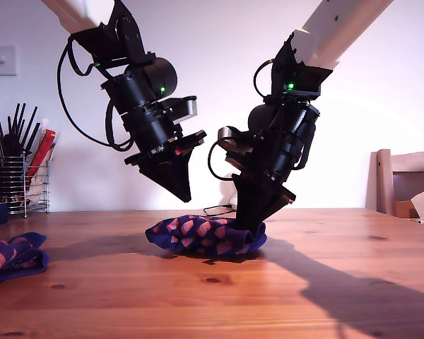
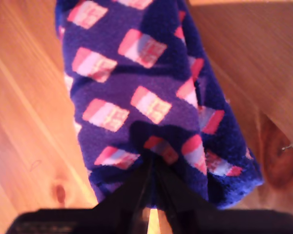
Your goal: Fold the socks in front of you. After folding them, place them to the left side.
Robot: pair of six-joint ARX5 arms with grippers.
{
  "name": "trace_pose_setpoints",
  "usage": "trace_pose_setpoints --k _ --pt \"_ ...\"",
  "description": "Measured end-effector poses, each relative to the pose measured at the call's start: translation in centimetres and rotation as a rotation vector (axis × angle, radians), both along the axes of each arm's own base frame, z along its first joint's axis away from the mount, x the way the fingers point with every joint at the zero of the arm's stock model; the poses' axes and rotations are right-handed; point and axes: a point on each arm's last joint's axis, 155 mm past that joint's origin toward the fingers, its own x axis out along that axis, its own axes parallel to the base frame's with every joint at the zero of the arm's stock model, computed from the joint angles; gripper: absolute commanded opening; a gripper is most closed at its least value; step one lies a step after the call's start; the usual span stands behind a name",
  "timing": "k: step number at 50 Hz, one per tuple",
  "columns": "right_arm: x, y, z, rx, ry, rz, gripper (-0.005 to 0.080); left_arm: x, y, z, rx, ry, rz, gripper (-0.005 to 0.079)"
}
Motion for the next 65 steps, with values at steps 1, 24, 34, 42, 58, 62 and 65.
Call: trace_pose_setpoints --k 1,24,34,42,58,62,65 --pt "0.0 0.0 0.0 -0.002 -0.001 0.000 -0.0011 -0.1 0.0 -0.1 -0.002 0.009 -0.001 -0.0004" --pt "0.1 -0.1 0.0 -0.005 -0.003 -0.001 -0.0011 0.4 1.5 -1.2 -0.091 0.107 0.066 0.0521" --pt "0.0 -0.1 0.0 -0.005 -0.004 0.003 -0.0011 -0.8 0.9 -3.9 -0.161 0.252 0.094 0.0591" --pt "0.0 -0.1 -0.1 -0.007 -0.001 0.003 -0.0011 -0.8 1.1 -5.1 -0.146 0.266 0.103 0.0592" --pt "0.0 -0.1 -0.1 -0.007 -0.001 0.003 -0.0011 -1.1 0.9 -5.0 -0.159 0.293 0.121 0.0588" --pt "0.0 -0.1 -0.1 -0.006 -0.002 0.003 -0.0011 -1.6 0.8 -5.1 -0.169 0.318 0.121 0.0577" --pt "0.0 -0.1 -0.1 -0.006 -0.003 0.005 -0.0011 -1.7 0.7 -5.1 -0.174 0.329 0.127 0.0536"
